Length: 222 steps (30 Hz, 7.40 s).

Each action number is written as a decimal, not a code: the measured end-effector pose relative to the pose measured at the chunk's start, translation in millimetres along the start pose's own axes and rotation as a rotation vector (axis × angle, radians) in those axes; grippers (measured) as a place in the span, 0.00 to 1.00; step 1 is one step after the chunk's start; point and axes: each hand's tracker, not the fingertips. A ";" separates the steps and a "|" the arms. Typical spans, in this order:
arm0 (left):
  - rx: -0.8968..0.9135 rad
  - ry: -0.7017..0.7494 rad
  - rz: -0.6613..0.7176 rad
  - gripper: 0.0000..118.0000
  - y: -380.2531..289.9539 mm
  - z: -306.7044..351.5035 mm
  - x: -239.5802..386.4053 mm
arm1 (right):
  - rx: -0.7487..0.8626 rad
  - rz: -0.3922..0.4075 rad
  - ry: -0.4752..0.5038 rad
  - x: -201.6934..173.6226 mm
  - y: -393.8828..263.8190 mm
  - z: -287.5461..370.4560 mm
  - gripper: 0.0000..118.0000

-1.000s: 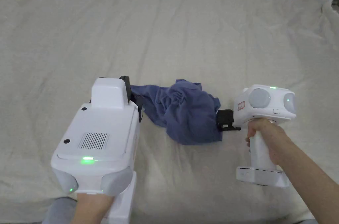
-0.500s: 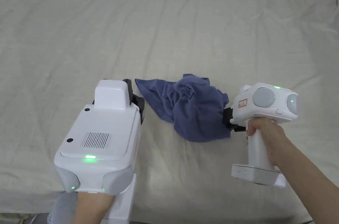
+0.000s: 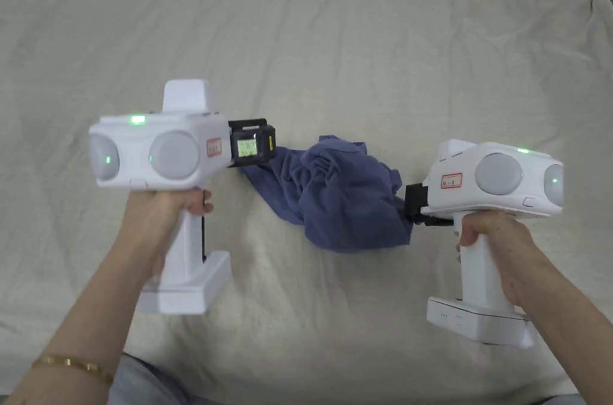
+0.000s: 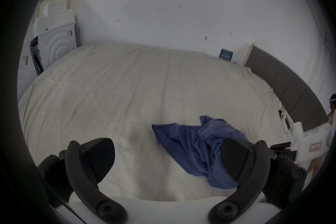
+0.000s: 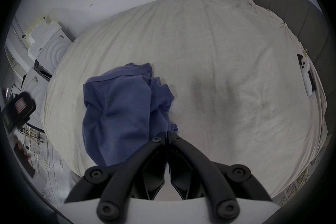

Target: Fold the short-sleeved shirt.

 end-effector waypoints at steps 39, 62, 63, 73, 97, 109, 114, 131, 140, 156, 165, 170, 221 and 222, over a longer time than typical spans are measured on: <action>-0.040 0.148 -0.001 0.00 89.9 -46.2 -7.5 | 0.158 -0.067 0.036 42.9 23.3 58.6 0.00; 0.524 0.131 0.014 0.00 206.9 191.4 -51.7 | 0.572 -0.015 0.027 46.9 85.4 302.8 0.00; 0.533 0.130 0.019 0.00 212.7 193.7 -52.4 | 0.579 -0.009 0.021 39.4 89.5 308.9 0.00; 0.588 0.230 -0.027 0.00 302.4 172.3 -43.3 | 0.679 0.065 -0.130 4.0 194.3 333.3 0.00; 0.656 0.363 -0.060 0.00 409.0 -33.6 58.4 | 0.906 0.078 -0.472 26.2 407.4 229.3 0.00; 0.278 0.337 -0.109 0.00 247.7 -160.6 42.3 | 0.527 0.069 -0.452 88.0 298.8 68.8 0.00; 0.133 0.334 -0.068 0.00 167.3 -172.9 20.6 | 0.389 0.010 -0.402 93.9 222.9 23.2 0.00; -0.047 0.223 0.062 0.00 -26.7 -70.8 -36.3 | 0.192 -0.290 -0.207 121.6 0.8 17.9 0.00; -0.062 0.227 -0.030 0.00 -90.2 -6.4 -61.5 | 0.150 -0.041 -0.161 83.2 -87.4 60.8 0.00; -0.120 0.308 0.213 0.66 -108.7 33.0 -99.6 | 0.051 -0.076 -0.153 84.7 -121.8 74.4 0.84; 0.180 0.207 0.238 0.97 -13.1 96.0 -74.7 | 0.438 0.067 -0.307 81.0 -62.0 169.8 0.93; 0.356 0.079 0.285 0.97 0.6 122.2 -38.4 | 0.751 0.108 -0.322 57.1 -62.1 207.4 0.96; 0.496 0.125 -0.085 0.00 -64.4 79.8 28.2 | 0.355 0.195 -0.153 37.0 125.0 46.4 0.99; 0.492 0.127 -0.076 0.00 -62.3 77.3 27.0 | 0.311 0.218 -0.168 37.6 140.7 32.5 0.99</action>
